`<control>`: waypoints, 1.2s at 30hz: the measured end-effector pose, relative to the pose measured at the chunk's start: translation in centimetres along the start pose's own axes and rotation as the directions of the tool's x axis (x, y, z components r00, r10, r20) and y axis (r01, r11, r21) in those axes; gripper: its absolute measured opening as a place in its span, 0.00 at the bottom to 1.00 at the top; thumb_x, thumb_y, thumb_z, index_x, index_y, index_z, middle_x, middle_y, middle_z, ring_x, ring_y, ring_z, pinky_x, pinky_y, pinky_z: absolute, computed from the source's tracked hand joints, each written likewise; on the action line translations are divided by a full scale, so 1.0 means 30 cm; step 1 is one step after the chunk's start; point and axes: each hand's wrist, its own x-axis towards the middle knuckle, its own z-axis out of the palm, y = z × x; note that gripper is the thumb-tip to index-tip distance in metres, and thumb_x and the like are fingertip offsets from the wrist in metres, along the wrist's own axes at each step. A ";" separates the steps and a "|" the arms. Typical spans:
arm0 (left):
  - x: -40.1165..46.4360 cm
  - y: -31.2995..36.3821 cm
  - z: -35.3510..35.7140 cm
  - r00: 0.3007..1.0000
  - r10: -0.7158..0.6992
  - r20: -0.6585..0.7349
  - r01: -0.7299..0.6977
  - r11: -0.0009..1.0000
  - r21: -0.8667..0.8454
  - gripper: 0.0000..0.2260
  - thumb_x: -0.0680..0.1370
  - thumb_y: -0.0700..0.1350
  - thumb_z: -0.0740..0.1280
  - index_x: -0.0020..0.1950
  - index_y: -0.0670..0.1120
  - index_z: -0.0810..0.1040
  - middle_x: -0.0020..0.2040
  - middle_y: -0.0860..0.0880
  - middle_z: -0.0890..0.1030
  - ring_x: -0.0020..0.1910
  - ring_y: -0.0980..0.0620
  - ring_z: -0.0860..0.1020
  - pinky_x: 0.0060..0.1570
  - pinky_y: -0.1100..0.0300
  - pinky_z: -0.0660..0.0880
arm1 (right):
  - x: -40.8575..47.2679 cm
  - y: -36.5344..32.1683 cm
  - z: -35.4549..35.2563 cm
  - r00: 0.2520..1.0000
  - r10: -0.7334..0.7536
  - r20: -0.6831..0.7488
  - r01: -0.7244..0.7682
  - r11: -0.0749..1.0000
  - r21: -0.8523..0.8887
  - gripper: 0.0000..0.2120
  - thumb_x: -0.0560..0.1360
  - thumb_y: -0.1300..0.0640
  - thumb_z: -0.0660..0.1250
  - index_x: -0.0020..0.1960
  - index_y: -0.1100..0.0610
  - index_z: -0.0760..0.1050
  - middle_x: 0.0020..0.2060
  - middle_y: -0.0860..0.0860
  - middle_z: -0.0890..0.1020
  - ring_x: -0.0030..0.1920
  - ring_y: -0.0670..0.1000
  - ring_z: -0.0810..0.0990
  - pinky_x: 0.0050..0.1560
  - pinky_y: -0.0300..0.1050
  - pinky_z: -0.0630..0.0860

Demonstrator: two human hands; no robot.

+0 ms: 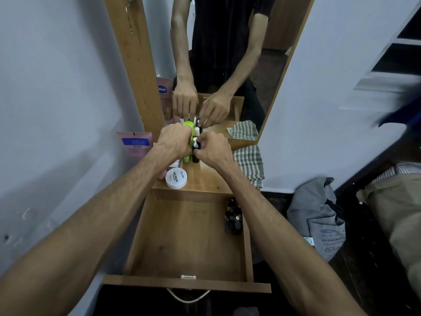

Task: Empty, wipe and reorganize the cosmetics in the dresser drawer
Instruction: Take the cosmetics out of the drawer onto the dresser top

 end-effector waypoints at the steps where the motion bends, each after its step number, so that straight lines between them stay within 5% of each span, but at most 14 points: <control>1: -0.001 0.000 0.001 1.000 0.000 -0.002 0.000 1.000 0.005 0.14 0.71 0.42 0.71 0.56 0.42 0.80 0.49 0.41 0.82 0.48 0.38 0.81 0.41 0.53 0.73 | -0.002 -0.002 0.001 1.000 0.000 0.001 0.000 1.000 0.002 0.10 0.67 0.57 0.71 0.48 0.54 0.85 0.38 0.51 0.85 0.43 0.57 0.83 0.45 0.53 0.82; 12: -0.072 0.000 -0.025 0.991 0.012 -0.136 0.003 0.994 0.109 0.10 0.71 0.45 0.71 0.50 0.44 0.79 0.48 0.44 0.81 0.47 0.41 0.80 0.39 0.53 0.70 | -0.047 0.006 -0.028 0.999 -0.006 -0.038 0.007 1.000 0.026 0.18 0.66 0.59 0.70 0.56 0.51 0.83 0.42 0.46 0.85 0.47 0.53 0.83 0.47 0.49 0.80; 22: -0.231 0.087 0.073 0.915 0.089 -0.394 -0.199 0.948 -0.248 0.06 0.68 0.45 0.64 0.39 0.44 0.79 0.38 0.48 0.81 0.37 0.42 0.79 0.32 0.55 0.70 | -0.214 0.077 -0.061 0.998 -0.059 -0.038 0.059 0.998 -0.009 0.08 0.67 0.58 0.70 0.44 0.50 0.85 0.37 0.45 0.86 0.39 0.49 0.84 0.41 0.45 0.81; 30: -0.403 0.254 0.243 0.962 0.151 -0.229 -0.230 0.899 -0.373 0.07 0.73 0.46 0.65 0.47 0.48 0.82 0.44 0.51 0.82 0.44 0.47 0.79 0.39 0.57 0.70 | -0.432 0.232 -0.060 0.995 -0.067 0.070 0.074 0.992 -0.099 0.06 0.70 0.55 0.71 0.45 0.52 0.86 0.37 0.45 0.85 0.36 0.45 0.81 0.39 0.40 0.76; 36: -0.467 0.351 0.329 0.991 0.136 -0.013 -0.128 0.891 -0.436 0.10 0.70 0.50 0.66 0.49 0.51 0.81 0.47 0.52 0.82 0.48 0.47 0.81 0.46 0.54 0.78 | -0.535 0.313 -0.059 0.990 0.043 0.134 -0.017 0.982 -0.189 0.09 0.66 0.53 0.69 0.44 0.50 0.85 0.38 0.46 0.85 0.41 0.50 0.83 0.40 0.43 0.76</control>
